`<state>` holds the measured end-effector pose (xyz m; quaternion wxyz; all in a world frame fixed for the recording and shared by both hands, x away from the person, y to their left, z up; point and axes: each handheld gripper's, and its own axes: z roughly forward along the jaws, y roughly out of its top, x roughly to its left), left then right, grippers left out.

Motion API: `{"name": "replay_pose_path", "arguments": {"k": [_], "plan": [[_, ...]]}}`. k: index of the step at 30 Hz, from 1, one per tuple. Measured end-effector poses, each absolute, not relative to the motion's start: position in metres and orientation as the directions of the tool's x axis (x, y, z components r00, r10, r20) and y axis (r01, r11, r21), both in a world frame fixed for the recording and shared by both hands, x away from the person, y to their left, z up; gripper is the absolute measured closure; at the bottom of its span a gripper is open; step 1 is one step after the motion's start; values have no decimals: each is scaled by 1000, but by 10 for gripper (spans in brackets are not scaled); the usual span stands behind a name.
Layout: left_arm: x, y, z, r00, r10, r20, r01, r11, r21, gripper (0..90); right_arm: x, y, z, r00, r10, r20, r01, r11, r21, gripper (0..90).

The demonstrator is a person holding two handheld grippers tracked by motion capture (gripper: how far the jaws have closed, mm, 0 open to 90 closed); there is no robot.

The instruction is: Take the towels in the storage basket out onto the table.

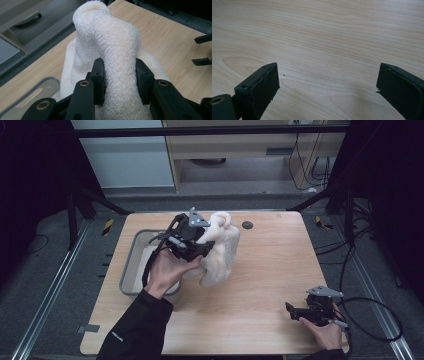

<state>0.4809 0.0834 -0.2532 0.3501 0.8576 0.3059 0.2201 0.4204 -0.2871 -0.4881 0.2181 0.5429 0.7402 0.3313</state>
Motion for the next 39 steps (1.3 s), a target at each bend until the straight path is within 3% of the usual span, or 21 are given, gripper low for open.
{"name": "replay_pose_path", "arguments": {"k": [15,39], "plan": [[488,48,-293,759,633,153,374,-617,692,658,420,-287,-488,-316,948,38,658,190,728,45],[493,4,-369,821,568,61,400,-648,648,623,421,-287,-489,-316,948,30,661,197,724,42]]}}
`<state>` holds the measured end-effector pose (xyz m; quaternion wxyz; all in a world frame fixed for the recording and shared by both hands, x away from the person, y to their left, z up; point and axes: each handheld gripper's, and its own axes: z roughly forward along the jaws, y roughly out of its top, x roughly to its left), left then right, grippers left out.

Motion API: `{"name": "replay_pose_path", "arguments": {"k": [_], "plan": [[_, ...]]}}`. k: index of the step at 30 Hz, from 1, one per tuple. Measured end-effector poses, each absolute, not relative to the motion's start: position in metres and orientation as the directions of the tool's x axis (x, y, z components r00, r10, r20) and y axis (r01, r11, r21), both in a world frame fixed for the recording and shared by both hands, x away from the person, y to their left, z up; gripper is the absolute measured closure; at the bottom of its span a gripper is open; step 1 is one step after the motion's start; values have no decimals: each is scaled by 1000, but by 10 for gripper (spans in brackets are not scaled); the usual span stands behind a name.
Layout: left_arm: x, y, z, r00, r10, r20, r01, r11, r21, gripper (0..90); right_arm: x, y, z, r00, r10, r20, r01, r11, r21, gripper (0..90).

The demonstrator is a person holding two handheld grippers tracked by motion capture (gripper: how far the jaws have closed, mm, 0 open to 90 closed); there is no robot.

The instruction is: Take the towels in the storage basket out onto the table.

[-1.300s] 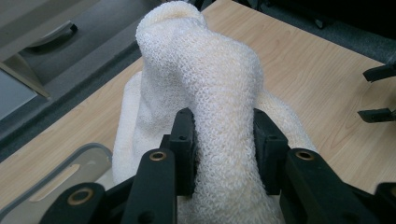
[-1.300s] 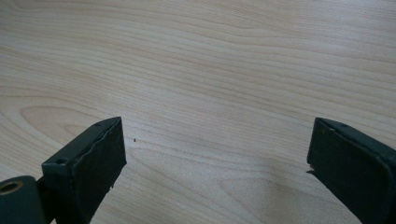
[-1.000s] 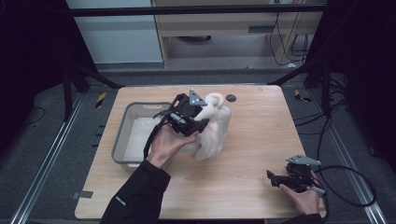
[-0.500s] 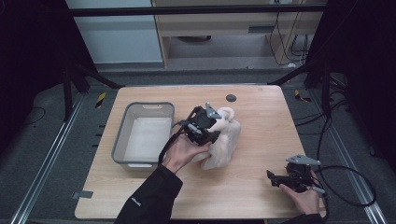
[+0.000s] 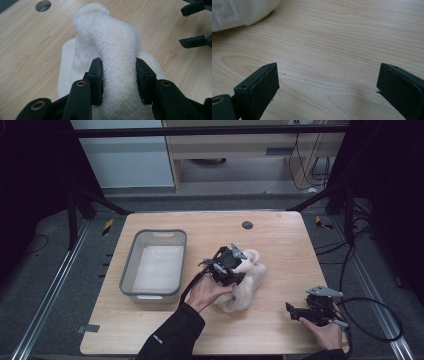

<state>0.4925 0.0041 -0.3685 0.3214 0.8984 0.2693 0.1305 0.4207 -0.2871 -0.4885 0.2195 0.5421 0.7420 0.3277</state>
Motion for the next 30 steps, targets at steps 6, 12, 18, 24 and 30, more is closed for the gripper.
{"name": "replay_pose_path", "arguments": {"k": [6,12,18,24,30], "plan": [[488,-5,-381,833,549,73,382,-666,641,593,421,-287,-488,-314,949,30,661,195,725,42],[486,-8,-392,840,537,79,375,-680,630,530,420,-287,-488,-311,950,32,662,193,724,42],[484,-11,-401,850,520,85,364,-696,619,434,421,-287,-489,-315,949,25,662,200,722,42],[483,-13,-403,859,506,78,358,-703,614,320,421,-287,-489,-314,949,25,661,200,724,41],[480,-9,-399,860,505,73,355,-695,625,236,420,-287,-489,-313,949,28,663,197,723,39]]}}
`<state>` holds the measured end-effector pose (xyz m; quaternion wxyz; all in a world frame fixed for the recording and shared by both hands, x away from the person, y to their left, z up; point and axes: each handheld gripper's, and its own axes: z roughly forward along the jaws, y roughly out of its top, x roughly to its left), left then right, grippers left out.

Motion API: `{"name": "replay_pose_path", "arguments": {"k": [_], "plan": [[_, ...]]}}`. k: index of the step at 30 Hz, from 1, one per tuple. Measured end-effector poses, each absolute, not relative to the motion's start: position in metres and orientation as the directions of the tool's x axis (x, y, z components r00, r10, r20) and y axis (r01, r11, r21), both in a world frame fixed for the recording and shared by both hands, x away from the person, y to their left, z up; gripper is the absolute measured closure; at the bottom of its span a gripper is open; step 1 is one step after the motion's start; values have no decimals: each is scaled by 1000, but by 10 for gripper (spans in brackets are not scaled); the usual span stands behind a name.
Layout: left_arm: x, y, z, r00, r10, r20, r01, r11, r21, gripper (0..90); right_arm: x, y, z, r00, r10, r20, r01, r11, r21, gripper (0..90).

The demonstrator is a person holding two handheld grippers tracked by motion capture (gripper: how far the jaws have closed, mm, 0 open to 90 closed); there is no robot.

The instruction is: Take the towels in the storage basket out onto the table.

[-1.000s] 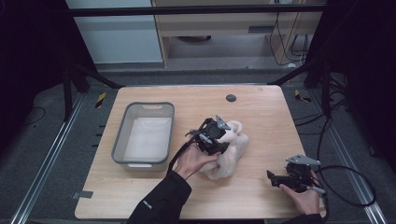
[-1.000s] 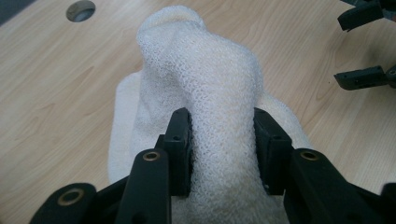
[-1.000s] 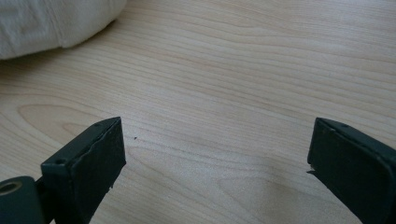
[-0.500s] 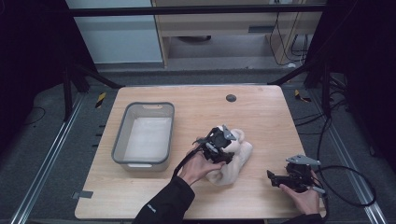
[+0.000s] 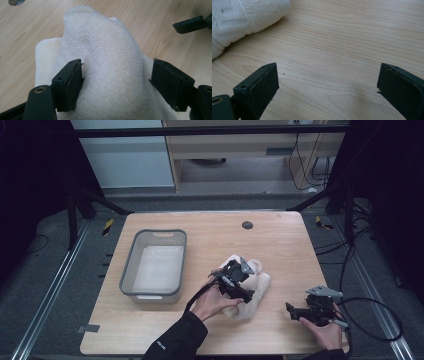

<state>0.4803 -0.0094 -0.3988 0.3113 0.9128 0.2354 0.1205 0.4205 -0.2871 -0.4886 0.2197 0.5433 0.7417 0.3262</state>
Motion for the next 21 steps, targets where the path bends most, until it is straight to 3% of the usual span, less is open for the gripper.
{"name": "replay_pose_path", "arguments": {"k": [7,21], "plan": [[475,3,-384,856,512,70,342,-662,667,200,421,-287,-489,-311,950,27,662,197,723,38],[466,62,-354,814,579,53,352,-563,748,215,420,-287,-489,-310,950,28,664,195,722,38]]}}
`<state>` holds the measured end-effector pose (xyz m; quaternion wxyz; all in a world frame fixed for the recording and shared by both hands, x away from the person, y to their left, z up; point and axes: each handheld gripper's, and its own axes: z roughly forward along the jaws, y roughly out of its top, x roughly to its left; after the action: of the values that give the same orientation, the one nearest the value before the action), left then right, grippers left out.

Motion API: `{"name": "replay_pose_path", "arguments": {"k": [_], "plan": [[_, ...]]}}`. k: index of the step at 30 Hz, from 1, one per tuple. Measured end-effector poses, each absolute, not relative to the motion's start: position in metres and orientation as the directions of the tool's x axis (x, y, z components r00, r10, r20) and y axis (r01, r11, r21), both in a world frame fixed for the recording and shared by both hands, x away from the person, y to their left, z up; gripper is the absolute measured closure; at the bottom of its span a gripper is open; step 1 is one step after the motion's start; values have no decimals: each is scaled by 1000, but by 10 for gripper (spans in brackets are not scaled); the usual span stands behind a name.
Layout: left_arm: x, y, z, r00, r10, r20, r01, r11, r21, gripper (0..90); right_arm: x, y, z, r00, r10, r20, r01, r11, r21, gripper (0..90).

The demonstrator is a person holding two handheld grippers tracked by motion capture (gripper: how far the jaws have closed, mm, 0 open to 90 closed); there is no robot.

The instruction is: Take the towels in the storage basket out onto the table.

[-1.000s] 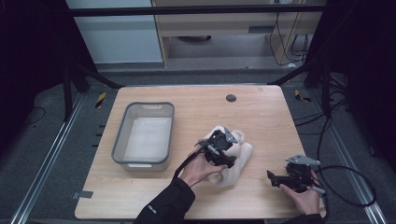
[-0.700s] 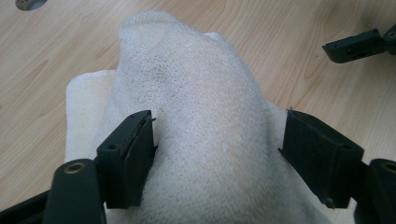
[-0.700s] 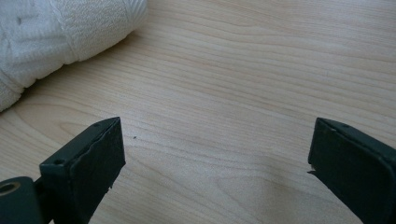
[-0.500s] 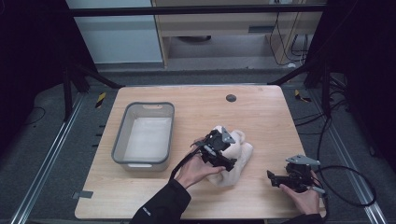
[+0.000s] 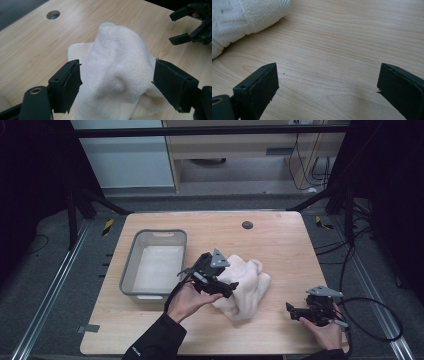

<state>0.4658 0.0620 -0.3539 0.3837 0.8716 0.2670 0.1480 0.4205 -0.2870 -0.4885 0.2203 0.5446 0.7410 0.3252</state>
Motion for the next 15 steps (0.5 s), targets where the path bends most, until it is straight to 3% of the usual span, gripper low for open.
{"name": "replay_pose_path", "arguments": {"k": [15], "plan": [[453,131,-352,722,688,71,357,-459,814,238,420,-287,-489,-305,952,21,662,196,724,37]]}}
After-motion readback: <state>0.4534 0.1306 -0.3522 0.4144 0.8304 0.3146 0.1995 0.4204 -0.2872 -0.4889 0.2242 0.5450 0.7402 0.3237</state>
